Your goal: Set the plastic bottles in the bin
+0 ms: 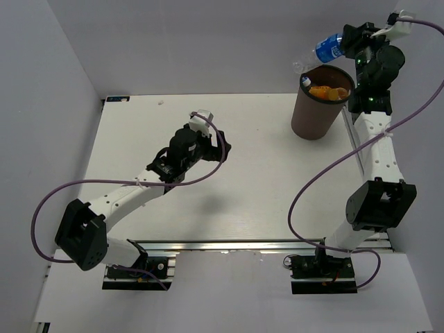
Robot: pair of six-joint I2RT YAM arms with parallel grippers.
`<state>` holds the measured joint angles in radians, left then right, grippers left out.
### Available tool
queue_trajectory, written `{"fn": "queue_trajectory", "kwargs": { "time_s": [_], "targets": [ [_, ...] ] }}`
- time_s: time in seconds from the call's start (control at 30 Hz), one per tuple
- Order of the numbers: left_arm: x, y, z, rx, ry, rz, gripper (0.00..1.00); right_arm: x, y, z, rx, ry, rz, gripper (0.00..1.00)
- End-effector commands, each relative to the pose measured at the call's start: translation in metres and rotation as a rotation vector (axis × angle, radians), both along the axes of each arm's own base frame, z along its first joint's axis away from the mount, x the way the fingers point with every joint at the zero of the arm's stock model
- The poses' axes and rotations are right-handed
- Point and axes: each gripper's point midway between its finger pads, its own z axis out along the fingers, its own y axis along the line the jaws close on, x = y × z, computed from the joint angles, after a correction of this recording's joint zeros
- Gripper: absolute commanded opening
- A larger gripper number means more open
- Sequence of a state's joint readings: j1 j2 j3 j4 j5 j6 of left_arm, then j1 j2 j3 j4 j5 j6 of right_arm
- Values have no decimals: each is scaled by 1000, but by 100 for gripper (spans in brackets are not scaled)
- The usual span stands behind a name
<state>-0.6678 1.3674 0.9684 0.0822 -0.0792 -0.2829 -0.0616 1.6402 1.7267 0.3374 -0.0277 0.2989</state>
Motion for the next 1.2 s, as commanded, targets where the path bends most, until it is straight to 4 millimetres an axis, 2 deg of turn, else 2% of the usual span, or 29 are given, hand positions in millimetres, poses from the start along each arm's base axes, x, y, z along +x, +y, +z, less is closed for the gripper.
{"fn": "queue_trajectory", "kwargs": {
  "time_s": [0.0,0.13,0.17,0.2,0.23,0.27,0.37,0.6,0.7,0.83,1.07,1.1,1.17],
  "targets": [
    [6,8,-1,-11,1,27,98,7,-47,14,-49,-57,-233,0],
    [14,12,-17,-7,40,42,98,24,-69,4,-93,-68,-336,0],
    [17,11,-17,-12,46,40,98,24,-72,13,-106,-85,-353,0],
    [18,11,-20,-8,50,42,98,27,-76,14,-116,-84,-369,0],
    [20,10,-26,-1,60,42,98,34,-82,6,-136,-67,-397,0],
    [20,10,-28,2,62,43,98,36,-83,10,-147,-74,-405,0],
    [22,11,-33,3,70,46,98,44,-91,-3,-154,-56,-434,0],
    [25,15,-39,21,89,62,98,67,-82,-55,-156,54,-357,0],
    [26,17,-41,25,92,70,98,70,-81,-67,-155,75,-346,0],
    [26,19,-45,36,99,80,98,74,-81,-97,-158,120,-341,0],
    [26,22,-46,44,106,92,98,90,-78,-128,-160,173,-312,0],
    [26,22,-45,44,104,95,98,92,-78,-135,-159,185,-310,3],
    [25,24,-45,45,105,98,98,95,-79,-140,-159,194,-311,19]
  ]
}}
